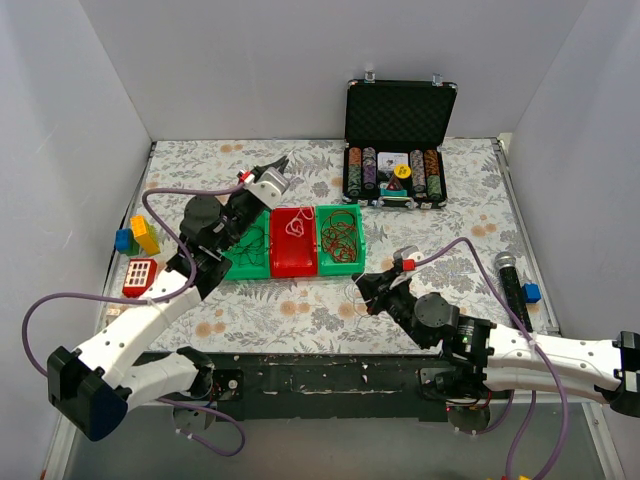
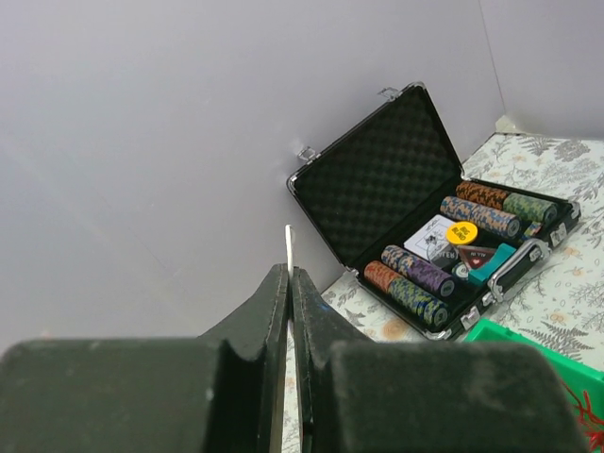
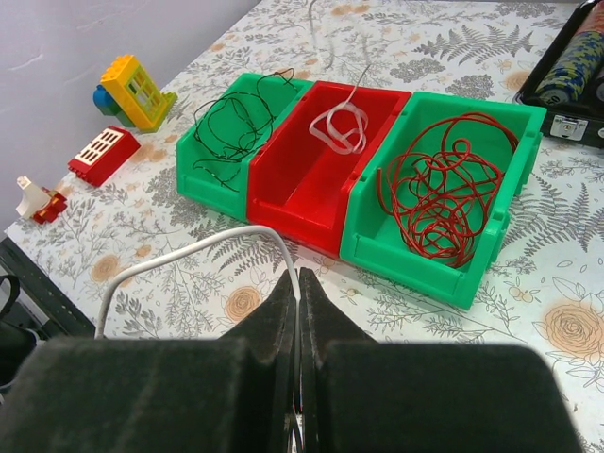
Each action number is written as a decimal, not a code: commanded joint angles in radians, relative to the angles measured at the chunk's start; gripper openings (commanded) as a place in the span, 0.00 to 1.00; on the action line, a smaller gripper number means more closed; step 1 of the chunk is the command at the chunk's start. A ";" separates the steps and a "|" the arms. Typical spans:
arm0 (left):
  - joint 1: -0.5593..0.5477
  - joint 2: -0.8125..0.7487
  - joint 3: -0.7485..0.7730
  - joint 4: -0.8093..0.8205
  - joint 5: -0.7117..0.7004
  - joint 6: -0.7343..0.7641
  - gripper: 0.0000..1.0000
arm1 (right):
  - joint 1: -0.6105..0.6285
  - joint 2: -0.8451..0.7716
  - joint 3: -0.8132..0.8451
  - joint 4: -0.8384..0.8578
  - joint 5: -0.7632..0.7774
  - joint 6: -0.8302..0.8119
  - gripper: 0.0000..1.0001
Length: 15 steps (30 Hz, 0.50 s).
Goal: Untangle the cables
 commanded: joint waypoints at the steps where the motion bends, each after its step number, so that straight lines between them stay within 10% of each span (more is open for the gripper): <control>1: 0.002 -0.029 -0.064 0.038 -0.019 0.047 0.00 | 0.009 -0.017 -0.002 -0.001 0.026 0.021 0.01; 15: 0.002 -0.069 -0.299 -0.038 -0.077 0.072 0.00 | 0.007 -0.037 0.004 -0.026 0.041 0.016 0.01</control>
